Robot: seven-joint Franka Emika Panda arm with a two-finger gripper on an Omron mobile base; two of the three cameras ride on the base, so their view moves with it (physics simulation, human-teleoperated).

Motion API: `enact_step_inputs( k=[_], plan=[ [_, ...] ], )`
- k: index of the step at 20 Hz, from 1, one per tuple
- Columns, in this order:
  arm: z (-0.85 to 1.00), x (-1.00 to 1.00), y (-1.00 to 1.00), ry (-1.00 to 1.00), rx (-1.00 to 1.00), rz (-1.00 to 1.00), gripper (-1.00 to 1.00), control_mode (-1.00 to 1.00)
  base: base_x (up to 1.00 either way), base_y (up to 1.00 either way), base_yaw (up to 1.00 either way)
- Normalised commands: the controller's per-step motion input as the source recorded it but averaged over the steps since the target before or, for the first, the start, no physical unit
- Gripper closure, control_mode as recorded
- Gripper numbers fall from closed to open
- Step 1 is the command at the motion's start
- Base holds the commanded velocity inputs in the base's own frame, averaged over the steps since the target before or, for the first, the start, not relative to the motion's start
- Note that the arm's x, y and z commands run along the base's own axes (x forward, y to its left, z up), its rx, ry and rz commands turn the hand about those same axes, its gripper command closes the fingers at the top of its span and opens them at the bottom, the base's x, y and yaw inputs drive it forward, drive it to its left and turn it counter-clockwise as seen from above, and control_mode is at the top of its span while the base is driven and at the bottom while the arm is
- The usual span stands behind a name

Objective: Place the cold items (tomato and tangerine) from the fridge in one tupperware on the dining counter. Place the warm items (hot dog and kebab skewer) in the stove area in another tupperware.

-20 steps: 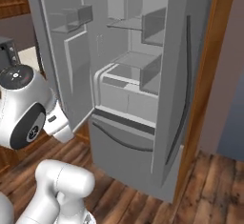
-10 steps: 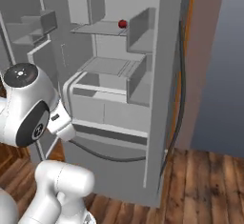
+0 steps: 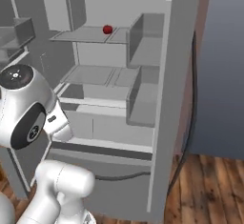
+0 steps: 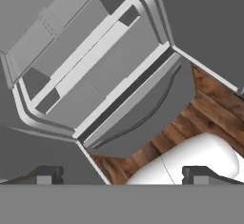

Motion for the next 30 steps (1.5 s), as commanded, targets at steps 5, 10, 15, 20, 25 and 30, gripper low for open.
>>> enact_step_inputs(
  k=[5,10,15,20,25,30],
  plan=[
    [0.00,0.00,0.00,0.00,0.00,0.00,-1.00,1.00,0.71,0.04,0.05],
    [0.00,0.00,0.00,0.00,0.00,0.00,-1.00,1.00,0.73,0.00,0.03],
    [0.00,0.00,0.00,0.00,0.00,0.00,-1.00,1.00,0.65,0.00,0.00],
    [0.00,0.00,0.00,0.00,0.00,0.00,-1.00,1.00,0.19,0.00,0.01],
    [0.00,0.00,0.00,0.00,0.00,0.00,-1.00,1.00,0.15,0.00,0.00],
    [0.52,0.13,0.01,-0.43,-0.37,0.13,-1.00,-1.00,0.01,0.00,0.01]
  ],
)
